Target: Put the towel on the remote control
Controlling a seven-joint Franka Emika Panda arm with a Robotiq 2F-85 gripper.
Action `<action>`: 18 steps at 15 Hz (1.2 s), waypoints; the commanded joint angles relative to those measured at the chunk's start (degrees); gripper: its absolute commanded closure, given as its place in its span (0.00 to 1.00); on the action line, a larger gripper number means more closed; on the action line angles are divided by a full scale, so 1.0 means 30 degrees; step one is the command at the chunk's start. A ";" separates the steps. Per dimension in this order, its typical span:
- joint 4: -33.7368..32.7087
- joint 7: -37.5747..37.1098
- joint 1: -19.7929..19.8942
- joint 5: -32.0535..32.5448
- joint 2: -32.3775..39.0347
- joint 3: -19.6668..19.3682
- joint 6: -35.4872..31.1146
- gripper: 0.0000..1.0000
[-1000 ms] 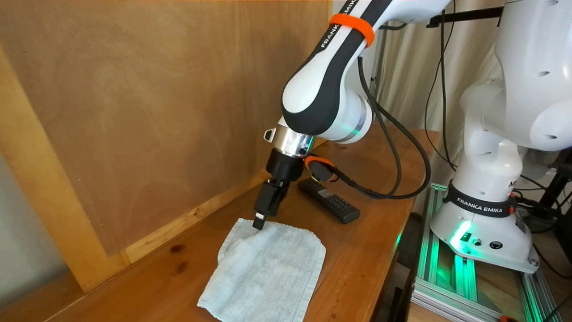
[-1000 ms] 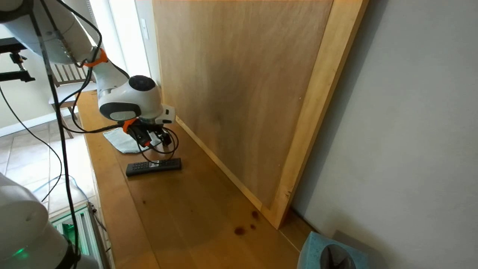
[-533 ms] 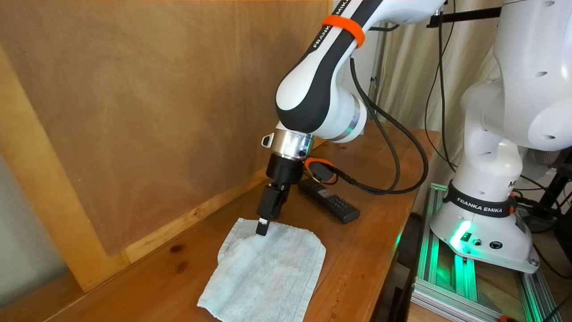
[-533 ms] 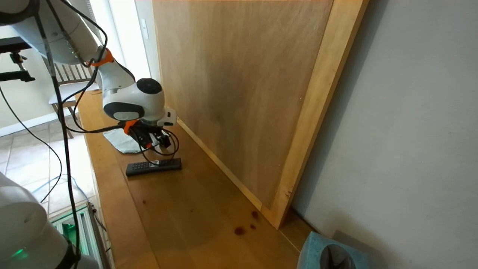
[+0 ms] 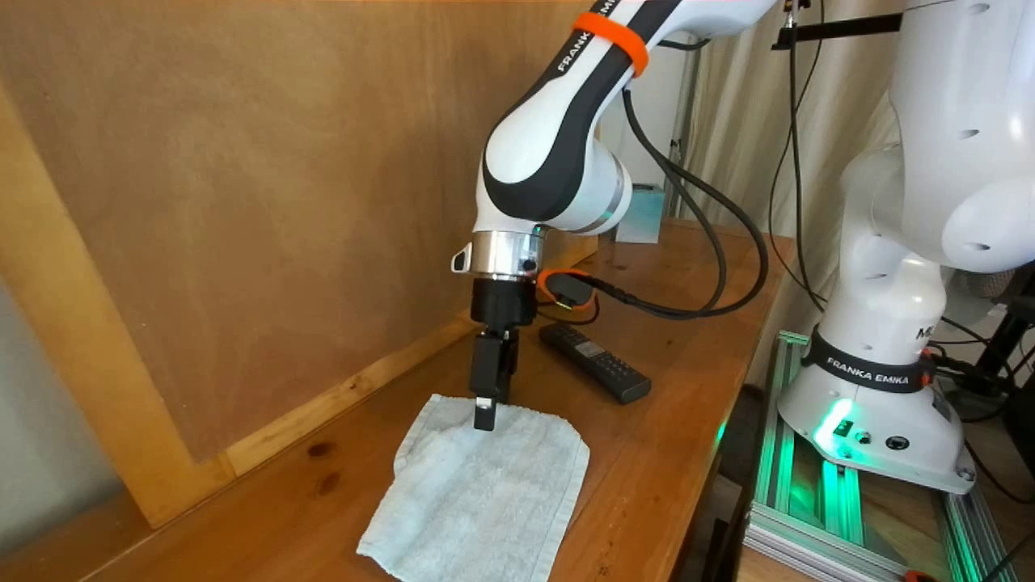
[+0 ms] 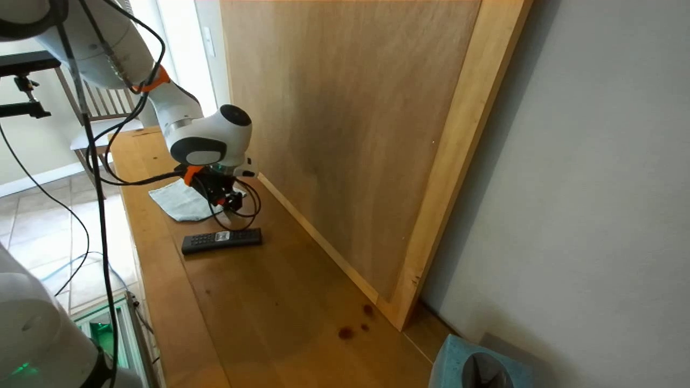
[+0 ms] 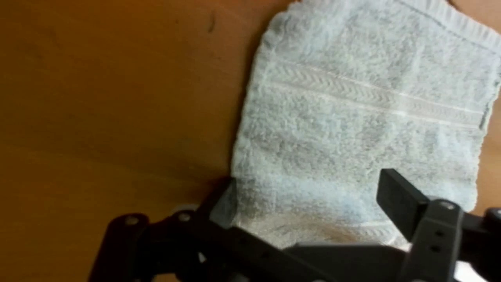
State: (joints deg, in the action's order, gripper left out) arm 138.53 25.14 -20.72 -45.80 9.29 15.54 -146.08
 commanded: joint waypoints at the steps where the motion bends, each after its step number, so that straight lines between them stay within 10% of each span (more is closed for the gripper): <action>1: -0.1393 -0.1429 0.0773 0.1945 0.0785 0.0342 0.1891 0.06; 11: -0.2360 -0.5644 0.0911 0.4593 0.2070 0.0323 0.1768 0.13; 18: -0.2843 -0.7581 0.0899 0.6150 0.2315 0.0386 0.1896 0.64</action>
State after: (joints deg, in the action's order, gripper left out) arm 131.58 5.81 -18.75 -30.73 14.85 15.91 -140.48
